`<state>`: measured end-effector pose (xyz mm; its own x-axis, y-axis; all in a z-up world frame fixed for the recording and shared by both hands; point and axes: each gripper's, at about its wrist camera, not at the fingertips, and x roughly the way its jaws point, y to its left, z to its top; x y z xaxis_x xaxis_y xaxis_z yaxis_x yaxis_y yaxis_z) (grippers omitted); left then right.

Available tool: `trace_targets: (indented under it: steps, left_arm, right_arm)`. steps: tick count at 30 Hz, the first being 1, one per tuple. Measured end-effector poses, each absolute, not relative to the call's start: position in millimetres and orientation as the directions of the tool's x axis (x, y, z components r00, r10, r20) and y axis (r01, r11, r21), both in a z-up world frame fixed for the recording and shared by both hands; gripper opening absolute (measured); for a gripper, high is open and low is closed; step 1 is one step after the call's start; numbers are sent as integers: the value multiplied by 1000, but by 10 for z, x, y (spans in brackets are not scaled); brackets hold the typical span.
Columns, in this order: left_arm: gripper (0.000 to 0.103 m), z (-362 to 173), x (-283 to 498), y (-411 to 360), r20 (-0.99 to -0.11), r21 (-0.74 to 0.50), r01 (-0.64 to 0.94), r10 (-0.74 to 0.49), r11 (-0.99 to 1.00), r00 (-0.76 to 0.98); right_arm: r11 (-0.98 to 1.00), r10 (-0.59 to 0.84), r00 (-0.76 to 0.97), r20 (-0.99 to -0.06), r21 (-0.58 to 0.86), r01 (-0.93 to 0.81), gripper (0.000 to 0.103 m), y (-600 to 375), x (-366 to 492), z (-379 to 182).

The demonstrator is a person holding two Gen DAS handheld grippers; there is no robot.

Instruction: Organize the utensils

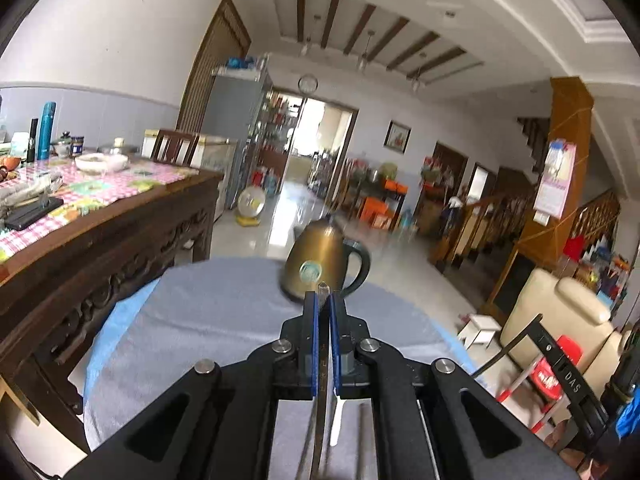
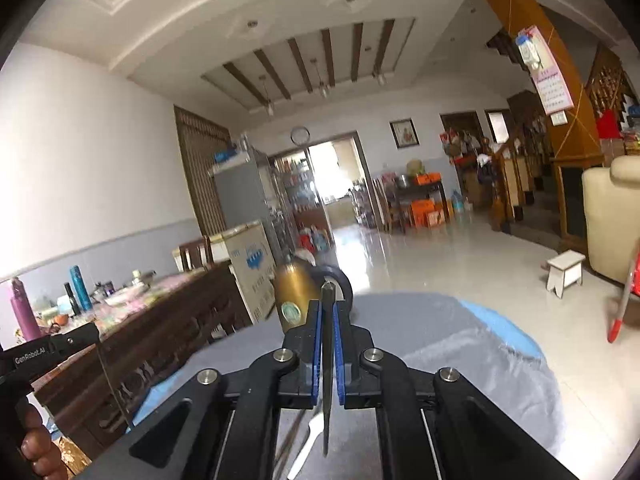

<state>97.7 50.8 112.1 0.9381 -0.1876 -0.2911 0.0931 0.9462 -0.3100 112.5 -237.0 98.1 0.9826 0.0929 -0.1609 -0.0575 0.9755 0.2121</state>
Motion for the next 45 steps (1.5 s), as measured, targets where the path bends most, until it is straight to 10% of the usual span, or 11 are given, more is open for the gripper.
trace_targets:
  steps: [14, 32, 37, 40, 43, 45]
  left_arm:
    - [5, 1316, 726, 383, -221, -380, 159, -257, 911, 941]
    - [5, 880, 769, 225, -334, -378, 112, -248, 919, 909]
    - [5, 848, 792, 178, -342, -372, 115, -251, 921, 905]
    - [5, 840, 803, 149, -344, -373, 122, -259, 920, 902]
    - [5, 837, 782, 135, -339, -364, 127, -258, 923, 905]
    - [5, 838, 767, 130, -333, -359, 133, -259, 924, 906]
  right_arm:
    - [954, 224, 971, -79, 224, -201, 6, -2087, 689, 1382]
    - [950, 265, 950, -164, 213, -228, 1, -2064, 597, 1054]
    - [940, 222, 904, -364, 325, -100, 12, -2627, 1068, 801]
    - [894, 218, 814, -538, 446, 56, 69, -3122, 1432, 431]
    - [861, 174, 718, -674, 458, 220, 63, -3518, 1738, 8]
    - [855, 162, 628, -761, 426, 296, 41, -3657, 1958, -265]
